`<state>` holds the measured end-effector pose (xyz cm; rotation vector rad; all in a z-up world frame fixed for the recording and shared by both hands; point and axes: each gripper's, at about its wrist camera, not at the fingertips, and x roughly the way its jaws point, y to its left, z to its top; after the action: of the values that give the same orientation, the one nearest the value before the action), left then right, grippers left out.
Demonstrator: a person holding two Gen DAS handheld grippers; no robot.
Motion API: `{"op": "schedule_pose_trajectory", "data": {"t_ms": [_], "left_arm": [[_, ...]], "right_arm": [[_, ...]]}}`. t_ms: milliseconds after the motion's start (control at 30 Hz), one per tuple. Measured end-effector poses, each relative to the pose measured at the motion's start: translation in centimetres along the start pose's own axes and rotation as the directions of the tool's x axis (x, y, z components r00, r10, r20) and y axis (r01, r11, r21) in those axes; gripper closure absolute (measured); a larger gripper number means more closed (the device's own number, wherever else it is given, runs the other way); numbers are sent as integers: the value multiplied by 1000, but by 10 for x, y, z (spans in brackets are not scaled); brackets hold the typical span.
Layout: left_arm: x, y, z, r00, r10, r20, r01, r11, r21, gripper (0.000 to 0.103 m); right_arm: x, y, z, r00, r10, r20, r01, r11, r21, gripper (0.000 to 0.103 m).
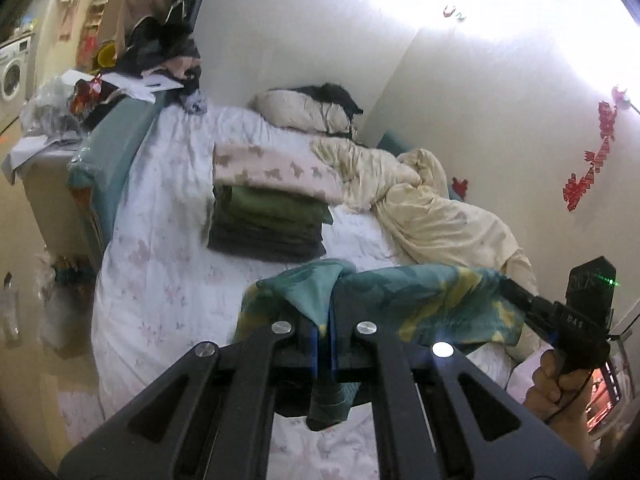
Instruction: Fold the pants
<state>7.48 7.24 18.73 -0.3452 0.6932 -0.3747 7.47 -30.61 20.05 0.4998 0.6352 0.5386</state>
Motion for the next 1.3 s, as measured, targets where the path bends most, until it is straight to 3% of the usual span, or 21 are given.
{"op": "schedule_pose_trajectory", "data": {"t_ms": [133, 200, 267, 300, 333, 367, 433, 467, 500, 533, 667, 767, 833, 867, 900, 967, 1033, 1067, 1133, 1167, 1300], "left_arm": [[31, 30, -40, 993, -9, -119, 1, 998, -64, 101], [59, 45, -79, 973, 13, -229, -32, 996, -79, 101], [89, 61, -129, 938, 71, -340, -101, 992, -70, 101], [106, 70, -165, 903, 109, -416, -153, 985, -74, 101], [115, 73, -186, 880, 128, -458, -177, 982, -64, 101], [129, 78, -218, 831, 164, -531, -219, 975, -41, 101], [144, 89, -255, 749, 201, -631, -294, 955, -45, 101], [149, 93, -268, 719, 193, -668, -305, 951, -54, 101], [152, 91, -276, 700, 229, -676, -313, 950, -3, 101], [152, 89, -278, 694, 260, -671, -319, 947, 37, 101], [148, 85, -283, 686, 291, -667, -305, 947, 100, 100], [146, 90, -281, 667, 351, -657, -365, 923, 123, 95], [143, 96, -279, 640, 402, -655, -424, 895, 136, 77], [140, 97, -277, 639, 426, -641, -449, 883, 139, 69], [136, 96, -274, 647, 445, -620, -464, 874, 143, 68], [127, 87, -264, 682, 488, -545, -476, 862, 175, 68], [121, 71, -254, 746, 494, -446, -460, 867, 191, 69], [121, 63, -250, 770, 488, -411, -444, 872, 205, 69], [135, 47, -253, 793, 453, -407, -378, 890, 255, 69], [142, 46, -253, 792, 438, -425, -353, 897, 267, 69], [170, 51, -279, 725, 415, -550, -349, 909, 226, 69]], "right_arm": [[14, -24, -24, 998, -27, -54, 28, 999, 28, 97], [29, -45, -51, 990, -55, -127, 62, 997, 53, 97], [45, -69, -85, 975, -82, -207, 100, 992, 76, 97], [55, -82, -104, 963, -95, -253, 122, 988, 91, 97], [68, -101, -136, 942, -107, -317, 154, 980, 126, 97], [76, -113, -155, 928, -117, -353, 179, 973, 148, 97], [95, -142, -211, 868, -129, -479, 260, 941, 219, 97], [101, -149, -229, 838, -145, -526, 299, 929, 220, 97], [104, -153, -242, 808, -160, -567, 335, 916, 219, 97], [106, -153, -252, 785, -163, -598, 353, 910, 215, 97], [100, -141, -253, 734, -254, -630, 380, 922, 70, 96], [91, -156, -257, 679, -283, -677, 447, 891, 75, 88], [86, -165, -260, 647, -280, -710, 497, 861, 114, 87], [84, -165, -256, 649, -301, -699, 510, 854, 106, 87], [80, -161, -251, 657, -344, -671, 522, 850, 76, 87], [78, -148, -241, 678, -413, -609, 518, 855, -2, 87], [84, -132, -236, 710, -406, -575, 463, 885, -53, 87], [90, -126, -235, 707, -426, -564, 458, 884, -93, 87], [98, -117, -235, 724, -434, -537, 432, 891, -138, 87], [105, -114, -236, 734, -425, -530, 411, 899, -153, 87], [135, -118, -249, 722, -352, -595, 362, 926, -107, 87]]}}
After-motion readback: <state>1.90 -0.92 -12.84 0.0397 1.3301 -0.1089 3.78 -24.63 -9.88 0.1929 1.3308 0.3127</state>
